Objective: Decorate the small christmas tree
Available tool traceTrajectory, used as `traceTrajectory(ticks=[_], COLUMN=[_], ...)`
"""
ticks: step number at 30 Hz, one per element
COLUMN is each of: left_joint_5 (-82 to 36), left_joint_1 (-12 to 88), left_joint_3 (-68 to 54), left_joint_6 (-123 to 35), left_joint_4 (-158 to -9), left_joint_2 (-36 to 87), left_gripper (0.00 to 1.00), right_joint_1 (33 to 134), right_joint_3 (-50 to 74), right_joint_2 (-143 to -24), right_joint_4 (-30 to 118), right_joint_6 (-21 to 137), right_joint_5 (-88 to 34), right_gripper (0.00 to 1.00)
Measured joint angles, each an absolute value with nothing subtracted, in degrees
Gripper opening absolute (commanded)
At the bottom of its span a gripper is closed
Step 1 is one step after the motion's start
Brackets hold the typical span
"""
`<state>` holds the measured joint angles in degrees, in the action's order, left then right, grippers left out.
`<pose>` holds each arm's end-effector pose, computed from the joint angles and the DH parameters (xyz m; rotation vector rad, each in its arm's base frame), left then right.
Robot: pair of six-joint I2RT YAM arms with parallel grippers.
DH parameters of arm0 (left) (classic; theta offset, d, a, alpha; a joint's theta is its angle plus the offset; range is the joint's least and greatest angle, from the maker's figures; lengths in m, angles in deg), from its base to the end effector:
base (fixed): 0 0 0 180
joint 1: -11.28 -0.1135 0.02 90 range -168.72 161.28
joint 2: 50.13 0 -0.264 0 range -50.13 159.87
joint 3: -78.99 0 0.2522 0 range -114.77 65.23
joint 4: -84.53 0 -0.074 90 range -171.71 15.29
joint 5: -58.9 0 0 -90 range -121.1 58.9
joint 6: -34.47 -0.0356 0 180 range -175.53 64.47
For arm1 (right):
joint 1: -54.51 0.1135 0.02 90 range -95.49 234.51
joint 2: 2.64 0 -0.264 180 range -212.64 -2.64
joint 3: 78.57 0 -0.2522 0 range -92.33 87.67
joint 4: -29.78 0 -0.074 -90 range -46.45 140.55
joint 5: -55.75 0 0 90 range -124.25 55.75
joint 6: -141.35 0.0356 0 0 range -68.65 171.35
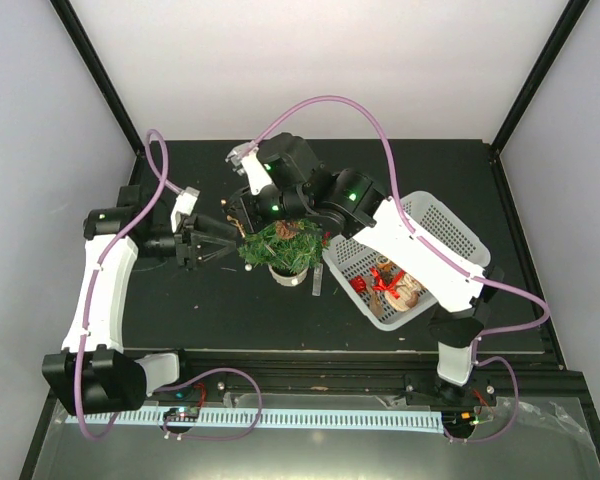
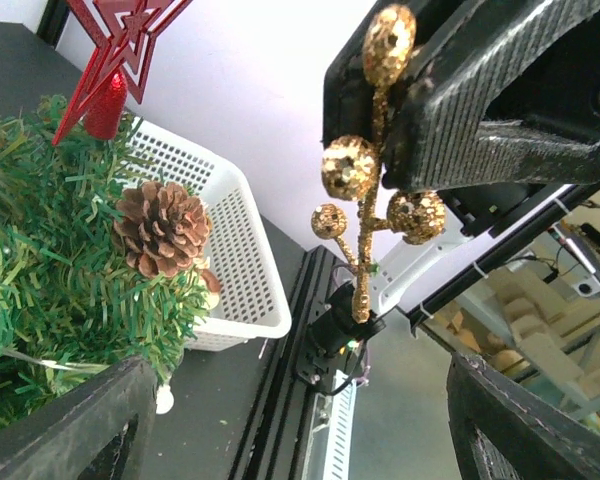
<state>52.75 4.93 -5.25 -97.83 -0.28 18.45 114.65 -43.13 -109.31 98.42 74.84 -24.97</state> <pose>0.1834 -0.0152 0.3508 0.7475 1.7889 -1.5083 0.1885 0.3398 0.4655 -0.8156 2.1284 1.0010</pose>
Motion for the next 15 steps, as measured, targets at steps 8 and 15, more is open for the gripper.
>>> traceTrajectory(ticks=[8, 15], left_joint_5=[56.05, 56.62], left_joint_1=[5.17, 5.54], left_joint_3=[-3.69, -2.38], left_joint_6=[-94.73, -92.83], left_joint_4=[-3.43, -5.49], left_joint_2=[18.51, 18.51], left_gripper=[0.63, 0.55], right_joint_1=[114.65, 114.65], right_joint_3=[-43.13, -43.53], right_joint_2=[-110.03, -112.13], right_joint_4=[97.41, 96.49], right_joint_6=[75.71, 75.97], right_joint_5=[-24.6, -23.64], right_gripper=[0.11, 0.1])
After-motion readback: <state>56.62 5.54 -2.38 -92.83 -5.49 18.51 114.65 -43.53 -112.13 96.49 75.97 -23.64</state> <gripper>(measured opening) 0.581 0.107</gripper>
